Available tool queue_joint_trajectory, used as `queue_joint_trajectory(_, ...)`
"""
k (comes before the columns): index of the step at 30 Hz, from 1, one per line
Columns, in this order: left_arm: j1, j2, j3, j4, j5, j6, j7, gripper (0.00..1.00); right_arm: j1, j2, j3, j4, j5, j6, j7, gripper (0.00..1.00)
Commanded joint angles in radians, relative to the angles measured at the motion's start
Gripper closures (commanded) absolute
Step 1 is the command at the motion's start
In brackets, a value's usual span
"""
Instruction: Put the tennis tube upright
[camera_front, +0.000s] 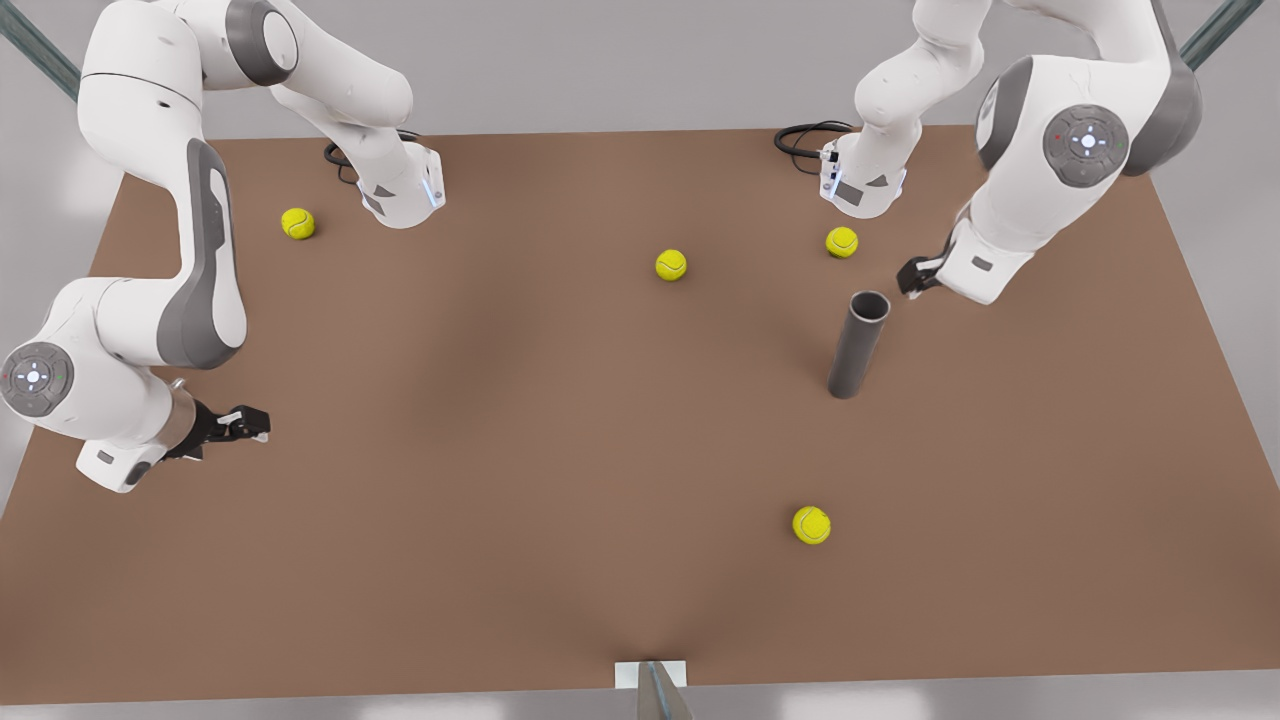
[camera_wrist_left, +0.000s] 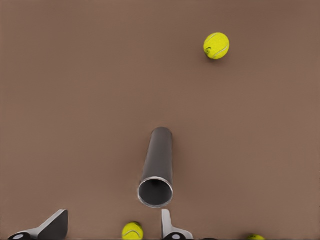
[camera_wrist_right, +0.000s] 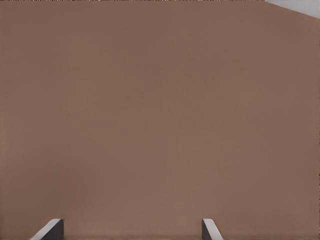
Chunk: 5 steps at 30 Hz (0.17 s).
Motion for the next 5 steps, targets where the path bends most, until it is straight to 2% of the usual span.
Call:
queue_joint_trajectory(1,-0.129,-0.023,0.209,-0.006,-0.008,-0.017,0.028,0.0,0.0,0.0,0.0,0.0,0.0,0.0,0.0,0.0)
queue_joint_trajectory(2,-0.205,-0.163,0.301,-0.179,-0.047,0.109,0.035,0.0,0.0,0.0,0.0,0.0,0.0,0.0,0.0,0.0)
queue_joint_trajectory(3,-0.205,-0.211,0.302,-0.258,-0.047,0.165,0.045,0.0,0.0,0.0,0.0,0.0,0.0,0.0,0.0,0.0)
queue_joint_trajectory(5,-0.205,-0.204,0.304,-0.235,-0.047,0.134,0.054,0.0,0.0,0.0,0.0,0.0,0.0,0.0,0.0,0.0)
